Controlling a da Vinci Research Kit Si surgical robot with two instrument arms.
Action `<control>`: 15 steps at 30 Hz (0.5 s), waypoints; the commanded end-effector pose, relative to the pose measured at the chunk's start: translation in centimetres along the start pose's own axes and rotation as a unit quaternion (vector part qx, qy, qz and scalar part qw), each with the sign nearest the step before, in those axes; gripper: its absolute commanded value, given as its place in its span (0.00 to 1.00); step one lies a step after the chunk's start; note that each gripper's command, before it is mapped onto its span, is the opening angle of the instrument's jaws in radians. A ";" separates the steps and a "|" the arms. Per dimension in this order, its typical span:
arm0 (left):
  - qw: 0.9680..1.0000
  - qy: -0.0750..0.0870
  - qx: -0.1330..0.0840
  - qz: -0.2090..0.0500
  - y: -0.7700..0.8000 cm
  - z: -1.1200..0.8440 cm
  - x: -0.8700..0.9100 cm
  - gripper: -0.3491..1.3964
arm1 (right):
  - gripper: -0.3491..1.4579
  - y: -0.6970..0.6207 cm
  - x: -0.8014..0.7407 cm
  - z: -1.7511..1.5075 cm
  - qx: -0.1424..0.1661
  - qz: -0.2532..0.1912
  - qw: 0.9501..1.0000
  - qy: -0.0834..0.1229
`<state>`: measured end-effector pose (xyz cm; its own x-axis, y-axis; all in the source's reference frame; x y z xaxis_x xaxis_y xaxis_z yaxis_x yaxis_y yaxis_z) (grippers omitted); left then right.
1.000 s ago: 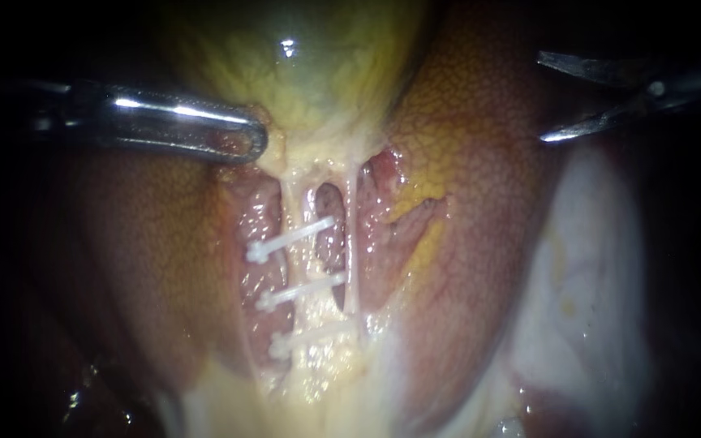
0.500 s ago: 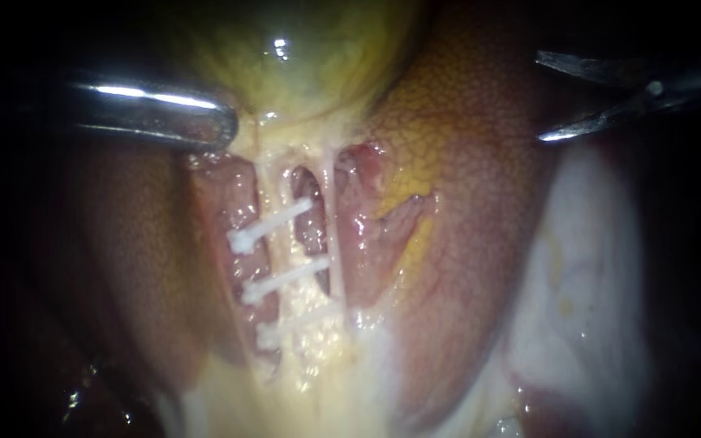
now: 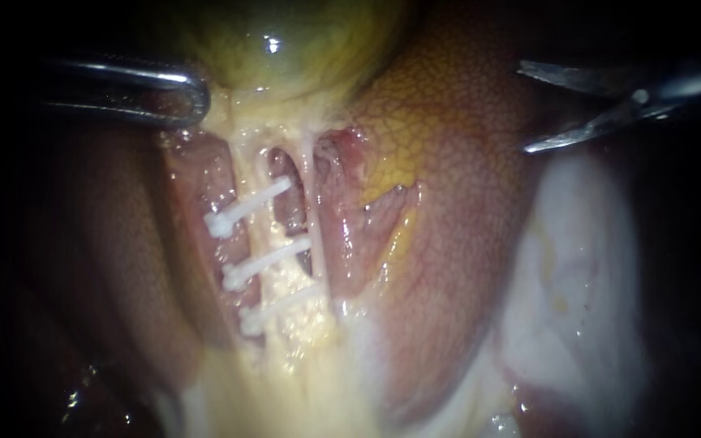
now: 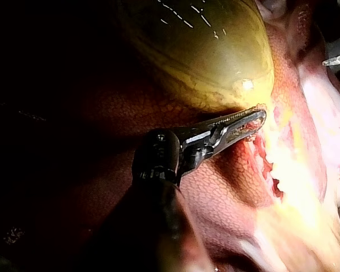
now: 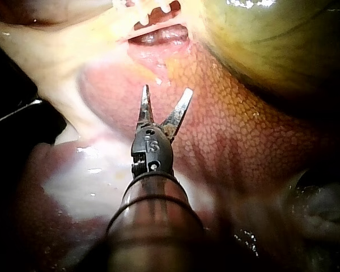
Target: Go to the cutting position left tube
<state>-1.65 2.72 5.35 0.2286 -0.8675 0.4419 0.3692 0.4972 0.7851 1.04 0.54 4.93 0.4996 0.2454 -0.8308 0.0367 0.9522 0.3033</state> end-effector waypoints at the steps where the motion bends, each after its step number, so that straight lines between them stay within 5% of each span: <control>1: 1.000 0.000 0.000 0.000 0.00 0.00 0.00 0.00 | 0.90 -0.03 0.01 0.06 0.006 0.005 1.000 0.003; 11: 1.000 0.000 -0.001 0.000 -0.01 0.01 0.00 0.00 | 0.90 -0.28 0.11 0.66 0.087 0.061 0.992 0.066; 15: 1.000 0.000 -0.001 0.000 -0.01 0.01 0.01 0.00 | 0.90 -0.34 0.13 0.88 0.108 0.069 0.989 0.071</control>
<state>-1.66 2.71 5.35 0.2280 -0.8674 0.4422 0.3710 0.4973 0.7842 1.92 0.06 5.16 0.3839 0.4139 -0.8254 0.1730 0.8458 0.5046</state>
